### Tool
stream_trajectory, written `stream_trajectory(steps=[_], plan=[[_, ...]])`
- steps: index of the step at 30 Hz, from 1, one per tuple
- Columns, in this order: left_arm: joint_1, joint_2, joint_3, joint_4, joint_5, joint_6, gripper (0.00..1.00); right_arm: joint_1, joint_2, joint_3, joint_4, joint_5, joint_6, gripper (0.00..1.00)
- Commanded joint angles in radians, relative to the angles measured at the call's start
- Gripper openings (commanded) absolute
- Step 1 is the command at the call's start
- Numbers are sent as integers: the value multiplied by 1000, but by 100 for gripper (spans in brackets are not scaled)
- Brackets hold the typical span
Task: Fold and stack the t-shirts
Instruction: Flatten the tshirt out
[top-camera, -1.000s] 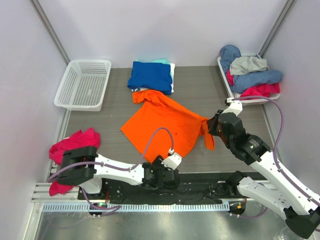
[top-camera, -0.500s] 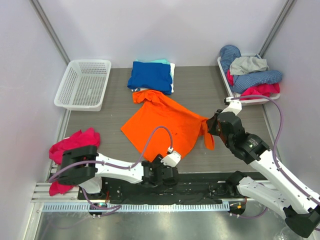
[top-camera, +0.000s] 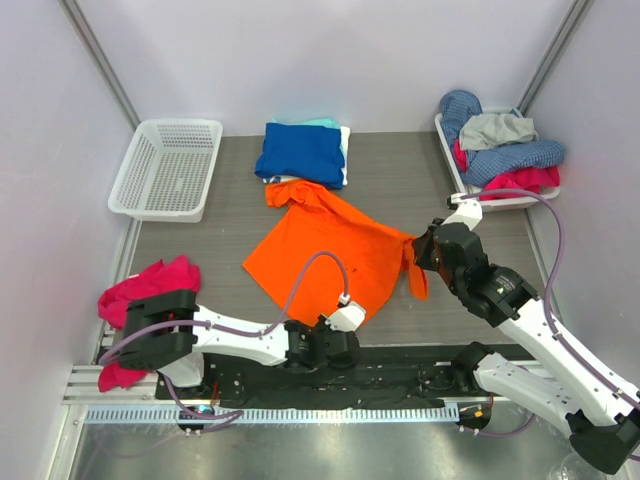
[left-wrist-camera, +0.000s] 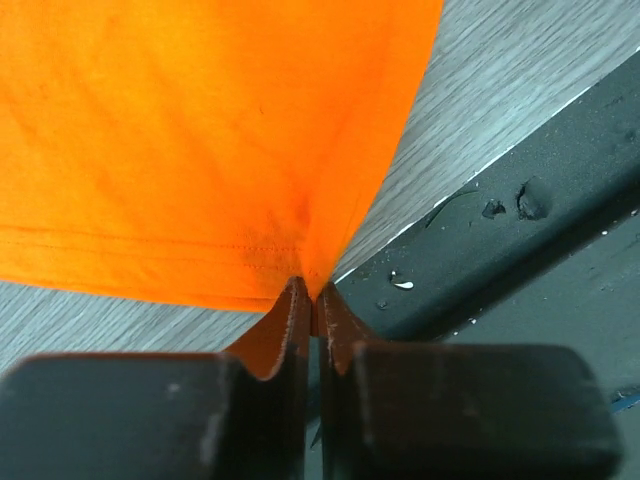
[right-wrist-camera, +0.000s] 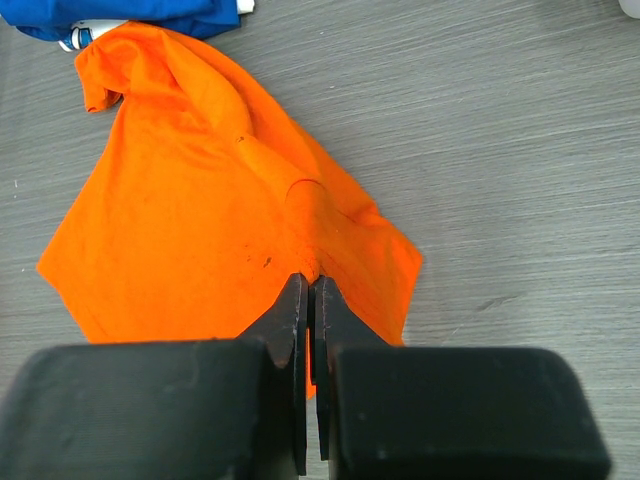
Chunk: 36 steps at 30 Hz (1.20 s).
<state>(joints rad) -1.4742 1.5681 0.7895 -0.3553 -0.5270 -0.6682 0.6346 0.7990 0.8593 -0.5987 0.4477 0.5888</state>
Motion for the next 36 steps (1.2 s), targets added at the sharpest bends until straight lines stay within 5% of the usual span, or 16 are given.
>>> stream_trajectory(steps=[1,11,18,26,36], plan=[[17,6,13,35,-28,5,1,-3,0,38,39,22,-9,1],[28,-149,33,-164,-137,-74,0,-3,6,30,40,-10,-9,1],[247,-474,45,-352,-223,-58,0,-1,43,-25,45,-131,9,1],[580,-545,187,-338,-203,195,0,-1,124,-89,62,-378,29,1],[736,-536,264,-321,-139,302,0,7,238,-169,295,-895,15,1]])
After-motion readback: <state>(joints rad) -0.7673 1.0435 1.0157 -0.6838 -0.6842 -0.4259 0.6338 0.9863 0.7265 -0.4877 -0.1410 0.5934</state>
